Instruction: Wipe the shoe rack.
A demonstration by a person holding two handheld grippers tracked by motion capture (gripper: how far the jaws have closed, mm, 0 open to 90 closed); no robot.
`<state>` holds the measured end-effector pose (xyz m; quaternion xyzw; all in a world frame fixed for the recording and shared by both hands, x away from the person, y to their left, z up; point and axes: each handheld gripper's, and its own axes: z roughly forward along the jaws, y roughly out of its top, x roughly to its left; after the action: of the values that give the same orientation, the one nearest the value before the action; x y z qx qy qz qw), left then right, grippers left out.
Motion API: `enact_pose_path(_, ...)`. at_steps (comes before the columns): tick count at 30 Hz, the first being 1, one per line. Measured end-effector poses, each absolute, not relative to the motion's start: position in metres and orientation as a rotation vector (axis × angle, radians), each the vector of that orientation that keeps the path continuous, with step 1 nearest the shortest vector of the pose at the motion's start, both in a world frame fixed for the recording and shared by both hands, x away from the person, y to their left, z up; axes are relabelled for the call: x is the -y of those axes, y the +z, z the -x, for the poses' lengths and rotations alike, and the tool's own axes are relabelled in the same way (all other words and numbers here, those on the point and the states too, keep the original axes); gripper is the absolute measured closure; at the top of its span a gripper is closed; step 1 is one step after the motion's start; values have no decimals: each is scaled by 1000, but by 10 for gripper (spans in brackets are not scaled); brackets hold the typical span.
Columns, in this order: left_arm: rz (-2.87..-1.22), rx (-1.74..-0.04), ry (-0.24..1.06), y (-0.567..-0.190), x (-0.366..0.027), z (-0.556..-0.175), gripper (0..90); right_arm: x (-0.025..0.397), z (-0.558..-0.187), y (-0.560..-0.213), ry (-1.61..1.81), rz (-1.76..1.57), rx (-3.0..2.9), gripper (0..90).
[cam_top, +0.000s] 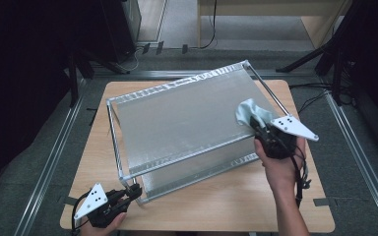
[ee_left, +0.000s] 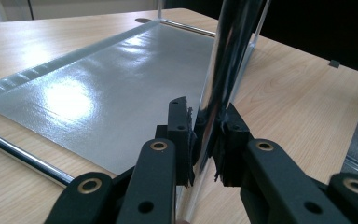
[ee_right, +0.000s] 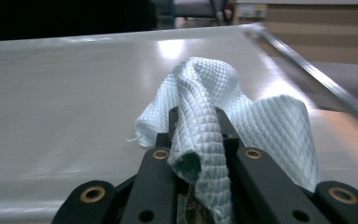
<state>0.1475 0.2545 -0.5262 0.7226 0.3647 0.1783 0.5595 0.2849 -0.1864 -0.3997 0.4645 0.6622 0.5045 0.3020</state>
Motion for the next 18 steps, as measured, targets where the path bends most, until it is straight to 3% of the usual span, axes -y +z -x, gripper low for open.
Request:
enact_pose_path(6,-1733,-827,441,-525,-237,-144,794,148,-267,-406,1460,-1164,-1822,827)
enact_pose_path(18,-1739,-809,415,-525,-208,-140,792,18,-203,-407,1572,-837,-2116,827)
